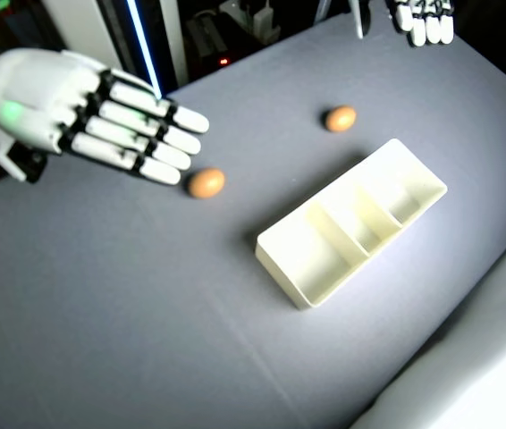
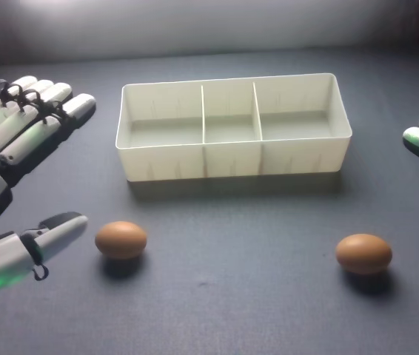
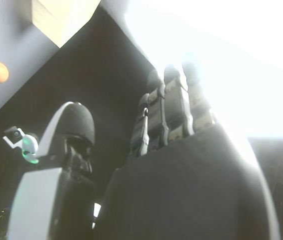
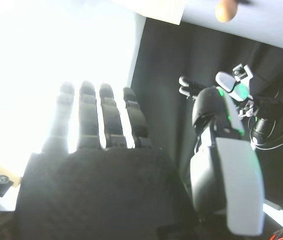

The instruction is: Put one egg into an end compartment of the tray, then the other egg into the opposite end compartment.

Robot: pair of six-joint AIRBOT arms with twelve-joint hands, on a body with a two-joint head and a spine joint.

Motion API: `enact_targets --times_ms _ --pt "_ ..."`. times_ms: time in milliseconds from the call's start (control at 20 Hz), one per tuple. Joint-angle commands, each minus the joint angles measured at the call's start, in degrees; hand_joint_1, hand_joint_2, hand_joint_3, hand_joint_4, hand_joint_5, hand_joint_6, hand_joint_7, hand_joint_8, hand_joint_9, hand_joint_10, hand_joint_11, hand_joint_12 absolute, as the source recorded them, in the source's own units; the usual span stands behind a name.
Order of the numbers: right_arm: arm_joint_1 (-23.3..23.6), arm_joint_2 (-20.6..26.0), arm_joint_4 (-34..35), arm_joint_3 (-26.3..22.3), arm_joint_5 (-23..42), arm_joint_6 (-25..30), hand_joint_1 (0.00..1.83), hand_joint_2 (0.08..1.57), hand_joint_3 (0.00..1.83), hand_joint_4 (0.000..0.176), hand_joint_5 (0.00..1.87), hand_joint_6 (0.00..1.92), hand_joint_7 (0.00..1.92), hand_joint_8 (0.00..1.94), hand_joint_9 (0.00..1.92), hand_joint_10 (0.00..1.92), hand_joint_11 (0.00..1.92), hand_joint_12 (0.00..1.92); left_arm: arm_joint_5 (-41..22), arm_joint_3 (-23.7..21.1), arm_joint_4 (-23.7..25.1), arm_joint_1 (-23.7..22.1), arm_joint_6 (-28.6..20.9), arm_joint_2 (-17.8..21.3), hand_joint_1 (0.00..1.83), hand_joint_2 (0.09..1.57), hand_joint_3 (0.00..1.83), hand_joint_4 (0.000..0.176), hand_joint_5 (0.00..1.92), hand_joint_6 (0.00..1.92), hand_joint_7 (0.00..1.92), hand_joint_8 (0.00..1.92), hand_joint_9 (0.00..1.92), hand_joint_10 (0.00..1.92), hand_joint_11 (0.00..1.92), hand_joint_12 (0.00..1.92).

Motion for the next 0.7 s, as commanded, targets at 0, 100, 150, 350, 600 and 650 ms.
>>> enact_targets --times_ms 0,100,150,350,600,650 --pt "0.7 -0.1 -0.4 -0.2 6.8 0.0 0.35 1.35 0.01 0.0 0.0 0.0 0.0 0.0 0.0 0.0 0.0 0.02 -6.9 0.0 0.3 -0.6 -0.3 -0.1 0.27 1.29 0.01 0.058 0.0 0.0 0.0 0.0 0.0 0.0 0.0 0.0" --pt "0.8 -0.1 -0.3 -0.5 6.9 0.1 0.38 1.35 0.01 0.0 0.0 0.0 0.0 0.0 0.0 0.0 0.0 0.0 -7.0 0.0 0.6 -0.8 -0.7 0.0 0.26 1.28 0.0 0.064 0.0 0.0 0.0 0.0 0.0 0.0 0.0 0.0" --pt "0.8 -0.1 -0.3 -0.5 6.9 0.1 0.41 1.34 0.0 0.0 0.0 0.0 0.0 0.0 0.0 0.0 0.0 0.0 -6.9 0.0 0.7 -0.9 -0.7 -0.1 0.32 1.28 0.0 0.074 0.0 0.0 0.0 0.0 0.0 0.0 0.0 0.0" --pt "0.7 -0.1 0.0 -0.4 6.8 0.1 0.39 1.33 0.0 0.0 0.0 0.0 0.0 0.0 0.0 0.0 0.0 0.0 -5.0 0.0 1.3 -0.9 -1.1 -0.2 0.53 1.2 0.0 0.059 0.0 0.0 0.0 0.0 0.0 0.0 0.04 0.02" --pt "0.6 -0.8 0.8 0.0 6.8 0.1 0.32 1.34 0.0 0.0 0.0 0.0 0.0 0.0 0.0 0.0 0.0 0.0 3.7 0.8 3.2 -1.2 -2.4 -1.0 0.72 1.09 0.01 0.034 0.0 0.0 0.0 0.0 0.0 0.0 0.02 0.27" --pt "0.6 -1.0 1.0 0.0 6.8 0.1 0.34 1.35 0.0 0.0 0.0 0.0 0.0 0.0 0.0 0.0 0.0 0.0 5.6 1.3 3.3 -1.4 -2.7 -1.6 0.69 1.11 0.02 0.035 0.0 0.0 0.0 0.0 0.02 0.01 0.0 0.42"
